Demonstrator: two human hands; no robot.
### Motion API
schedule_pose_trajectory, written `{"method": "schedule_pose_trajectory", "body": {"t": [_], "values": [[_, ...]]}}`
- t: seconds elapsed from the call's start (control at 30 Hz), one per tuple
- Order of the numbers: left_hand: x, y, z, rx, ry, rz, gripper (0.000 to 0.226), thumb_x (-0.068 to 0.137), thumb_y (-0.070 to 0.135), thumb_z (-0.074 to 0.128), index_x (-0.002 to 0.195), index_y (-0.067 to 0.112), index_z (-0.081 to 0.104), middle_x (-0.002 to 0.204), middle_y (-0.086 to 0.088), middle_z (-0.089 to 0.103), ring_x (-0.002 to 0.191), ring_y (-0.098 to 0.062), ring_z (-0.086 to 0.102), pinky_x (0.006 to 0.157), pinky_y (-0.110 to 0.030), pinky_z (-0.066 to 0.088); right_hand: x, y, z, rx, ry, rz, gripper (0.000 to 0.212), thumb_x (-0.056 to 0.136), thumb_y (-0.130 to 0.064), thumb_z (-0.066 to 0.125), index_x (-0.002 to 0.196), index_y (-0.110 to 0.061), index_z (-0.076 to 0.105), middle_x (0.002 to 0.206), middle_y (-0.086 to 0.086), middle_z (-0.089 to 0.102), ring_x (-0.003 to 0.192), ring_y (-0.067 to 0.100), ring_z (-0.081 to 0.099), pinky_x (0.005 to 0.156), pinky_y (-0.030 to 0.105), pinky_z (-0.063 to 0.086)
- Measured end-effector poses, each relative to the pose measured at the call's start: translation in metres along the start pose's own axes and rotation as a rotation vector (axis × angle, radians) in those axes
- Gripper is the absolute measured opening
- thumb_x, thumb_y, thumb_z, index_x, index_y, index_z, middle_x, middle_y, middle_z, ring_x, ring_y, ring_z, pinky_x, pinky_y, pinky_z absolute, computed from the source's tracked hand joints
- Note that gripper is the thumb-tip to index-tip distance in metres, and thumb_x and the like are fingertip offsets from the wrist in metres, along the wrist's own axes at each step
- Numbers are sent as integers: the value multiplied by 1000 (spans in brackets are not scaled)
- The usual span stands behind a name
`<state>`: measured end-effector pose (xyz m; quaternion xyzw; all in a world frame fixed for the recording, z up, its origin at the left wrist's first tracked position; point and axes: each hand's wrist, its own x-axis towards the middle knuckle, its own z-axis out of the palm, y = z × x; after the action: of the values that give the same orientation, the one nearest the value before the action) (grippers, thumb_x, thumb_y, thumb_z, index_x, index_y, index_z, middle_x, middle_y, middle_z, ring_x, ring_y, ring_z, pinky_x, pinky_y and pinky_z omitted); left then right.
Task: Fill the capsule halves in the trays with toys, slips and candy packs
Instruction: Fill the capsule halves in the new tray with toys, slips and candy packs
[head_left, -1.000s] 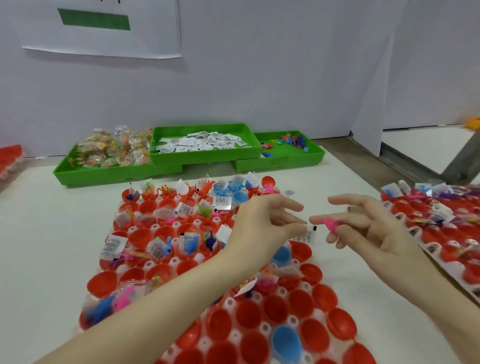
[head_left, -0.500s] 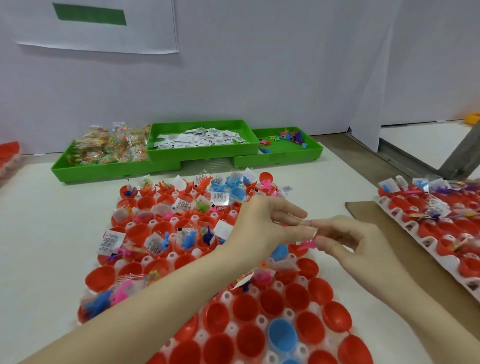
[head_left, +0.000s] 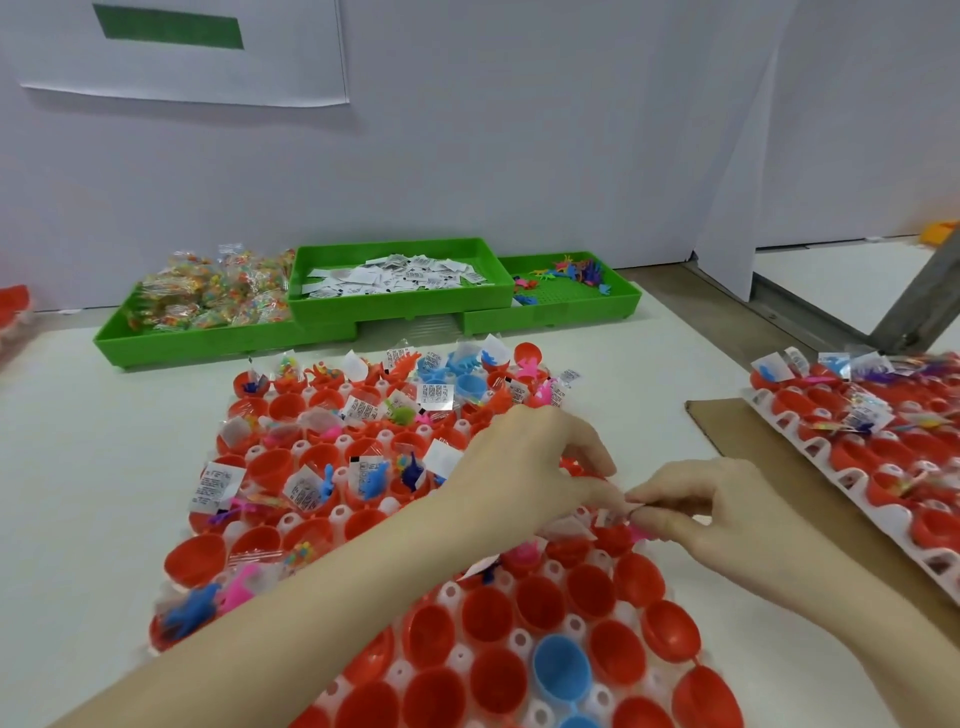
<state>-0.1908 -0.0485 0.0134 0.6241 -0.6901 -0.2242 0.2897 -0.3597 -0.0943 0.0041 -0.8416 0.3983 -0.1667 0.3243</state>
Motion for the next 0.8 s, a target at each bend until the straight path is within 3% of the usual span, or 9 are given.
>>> {"method": "schedule_pose_trajectory", "body": {"t": [0.13,0.23,0.3,0.33,0.4,0.47,0.57,0.67,0.8], "values": [[-2,-2,-9,8,17,10,20,79,32,70,94,20,73,94,7,70,89,-6,60,87,-31,47,5,-4,-3,-241,-79,-31,14,87,-21,60,91,-23,74,75,-15,60,70,4,57,69,16,45],[-3,0,-4,166,-36,66,23,83,40,63,96,24,73,89,9,71,84,-10,61,80,-27,46,8,-6,-1,-324,-108,-54,17,89,-21,57,97,-22,72,71,-18,52,66,-3,51,68,9,41],[-2,2,1,280,-67,112,30,84,47,57,98,26,72,72,11,63,69,-10,51,68,-16,36,8,-6,0,-294,-95,-43,18,87,-18,60,100,-24,71,70,-20,52,69,-10,53,68,6,40],[-1,4,3,321,-71,123,30,85,48,56,98,27,72,68,10,59,65,-10,45,66,-16,30,8,-6,0,-246,-83,-30,20,85,-15,62,100,-25,70,70,-19,56,71,-13,54,68,6,41],[1,5,7,359,-59,141,24,88,41,55,98,26,71,79,8,64,70,-12,48,73,-21,26,6,-4,1,-123,-62,3,27,81,-8,65,96,-31,69,71,-13,64,72,-8,60,67,7,45],[4,7,9,347,-40,127,21,88,36,56,98,25,71,92,6,68,83,-14,57,76,-23,27,4,-1,1,-53,-23,24,33,79,-6,68,88,-38,65,71,-11,67,70,-1,62,66,10,48],[7,10,10,356,-83,88,23,87,37,57,95,23,72,95,3,70,90,-16,59,78,-25,29,0,4,2,7,120,15,31,74,-5,72,83,-35,68,68,-15,67,70,3,62,66,14,49],[11,10,11,348,-118,63,23,86,35,58,97,21,73,94,1,71,89,-18,60,80,-26,37,-4,4,2,42,178,-69,44,71,2,73,76,-41,65,77,-19,66,70,3,62,69,16,50],[14,12,14,351,-168,25,20,88,25,57,99,19,73,92,-3,69,80,-21,59,67,-27,41,-6,1,6,27,174,-180,55,69,11,71,82,-42,64,82,-17,66,70,3,63,68,10,48]]}}
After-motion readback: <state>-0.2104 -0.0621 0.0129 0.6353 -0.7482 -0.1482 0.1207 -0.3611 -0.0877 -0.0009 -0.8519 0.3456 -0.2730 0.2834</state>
